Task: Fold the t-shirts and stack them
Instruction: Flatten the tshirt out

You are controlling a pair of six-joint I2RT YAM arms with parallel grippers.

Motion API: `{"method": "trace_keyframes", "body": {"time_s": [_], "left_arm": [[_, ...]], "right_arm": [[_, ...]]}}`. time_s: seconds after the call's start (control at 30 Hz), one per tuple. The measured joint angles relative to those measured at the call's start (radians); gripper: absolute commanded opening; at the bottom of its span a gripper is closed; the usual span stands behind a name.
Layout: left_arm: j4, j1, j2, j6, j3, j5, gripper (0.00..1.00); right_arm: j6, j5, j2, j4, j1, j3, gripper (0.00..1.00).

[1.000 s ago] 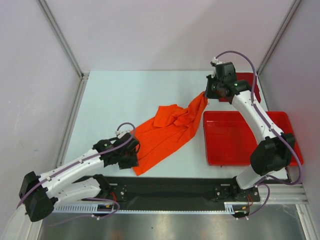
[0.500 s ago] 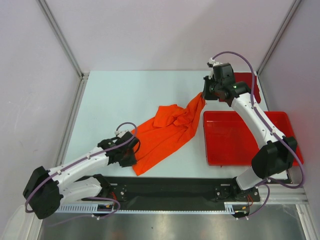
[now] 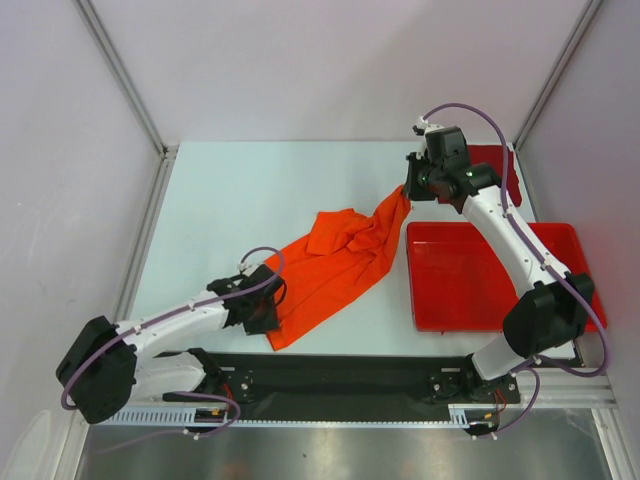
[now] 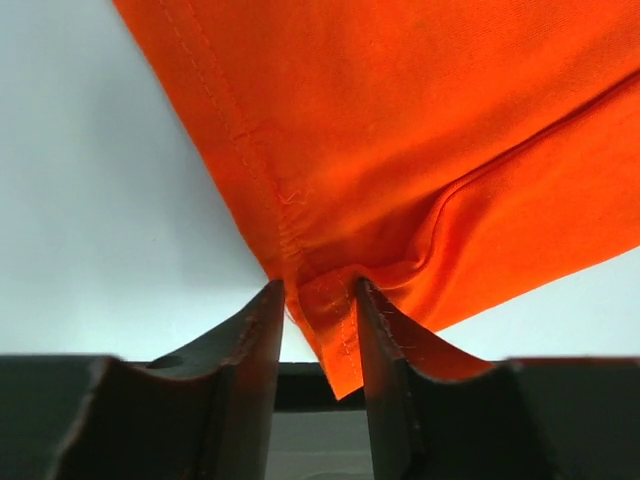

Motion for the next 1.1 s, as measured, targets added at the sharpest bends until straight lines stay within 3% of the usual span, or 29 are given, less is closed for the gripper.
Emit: {"method": "trace_keyframes", "body": {"time_s": [0.37,0.57,0.9,1.1], "left_arm": [[-0.023,0.000,-0.003,0.013,0.005,-0.018,0.01],[-0.167,0.000,-0.123,0.004,0.087,-0.077,0.00],[-0.537,0.006,-0.337,-0.088,0.540,-0.383,0.00],[-0.619,0.080,-0.456,-0.085,0.600,-0.521,0.00]], "right_arm": [[0.001,0.006,0.002,-0.005,0.040,-0.008,0.00],[0.019,0.023,0.014,-0.035,0.080,-0.017,0.00],[0.095,-0.012,-0.014,-0.117,0.091,-0.032,0.00],[0.173,-0.078,-0.154,-0.117,0.110,-0.163,0.00]]}}
